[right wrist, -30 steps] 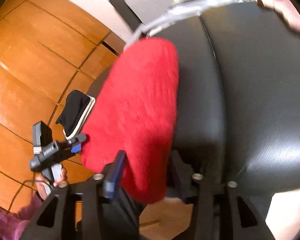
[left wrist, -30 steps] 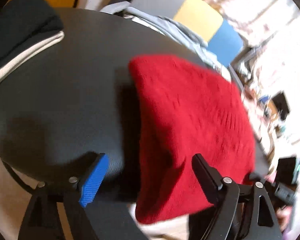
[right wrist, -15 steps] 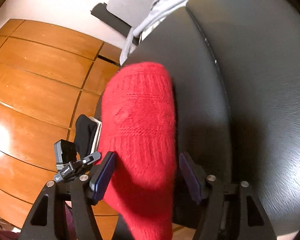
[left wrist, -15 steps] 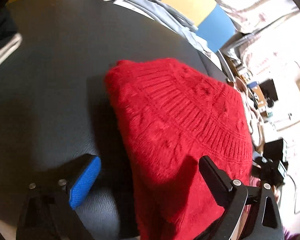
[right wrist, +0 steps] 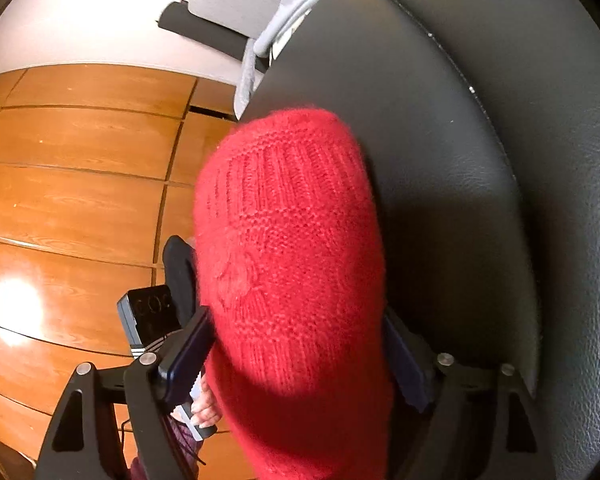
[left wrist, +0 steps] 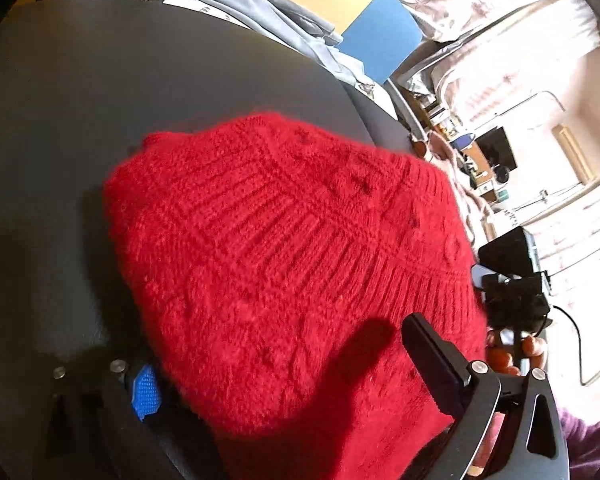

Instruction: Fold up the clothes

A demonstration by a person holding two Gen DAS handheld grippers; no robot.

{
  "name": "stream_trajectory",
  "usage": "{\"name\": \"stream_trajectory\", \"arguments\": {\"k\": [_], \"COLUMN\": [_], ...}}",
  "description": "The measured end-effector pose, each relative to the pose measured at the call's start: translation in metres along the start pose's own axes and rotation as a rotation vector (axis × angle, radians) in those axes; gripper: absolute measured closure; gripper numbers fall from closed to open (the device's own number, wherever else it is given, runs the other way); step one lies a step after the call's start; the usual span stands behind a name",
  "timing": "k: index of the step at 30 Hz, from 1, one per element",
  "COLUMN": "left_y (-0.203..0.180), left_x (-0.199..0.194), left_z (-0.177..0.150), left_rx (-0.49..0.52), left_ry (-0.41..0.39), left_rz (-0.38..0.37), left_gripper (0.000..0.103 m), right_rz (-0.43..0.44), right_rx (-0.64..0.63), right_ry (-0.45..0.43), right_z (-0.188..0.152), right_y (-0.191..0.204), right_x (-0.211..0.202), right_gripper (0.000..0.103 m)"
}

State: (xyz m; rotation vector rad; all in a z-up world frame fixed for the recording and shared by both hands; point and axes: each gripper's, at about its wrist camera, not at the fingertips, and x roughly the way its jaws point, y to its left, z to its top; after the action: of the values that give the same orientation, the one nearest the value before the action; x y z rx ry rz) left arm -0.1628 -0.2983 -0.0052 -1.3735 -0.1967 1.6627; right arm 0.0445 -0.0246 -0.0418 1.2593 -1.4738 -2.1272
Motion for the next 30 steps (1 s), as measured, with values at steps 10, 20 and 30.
{"name": "stream_trajectory", "arguments": {"k": [10, 20, 30], "left_y": [-0.009, -0.016, -0.025], "left_x": [0.003, 0.007, 0.004], "left_z": [-0.009, -0.012, -0.026], "left_rx": [0.141, 0.115, 0.071], "left_ry": [0.028, 0.013, -0.081], "left_rz": [0.105, 0.190, 0.333], "left_gripper": [0.001, 0.001, 0.021], "right_rz": [-0.067, -0.091, -0.192], "right_rx": [-0.036, -0.134, -0.217], "right_ry": [0.066, 0.030, -0.028], "right_z": [-0.010, -0.025, -0.046], "right_y": [0.003, 0.009, 0.013], "right_x": [-0.003, -0.007, -0.020], "right_gripper": [0.015, 0.017, 0.038]}}
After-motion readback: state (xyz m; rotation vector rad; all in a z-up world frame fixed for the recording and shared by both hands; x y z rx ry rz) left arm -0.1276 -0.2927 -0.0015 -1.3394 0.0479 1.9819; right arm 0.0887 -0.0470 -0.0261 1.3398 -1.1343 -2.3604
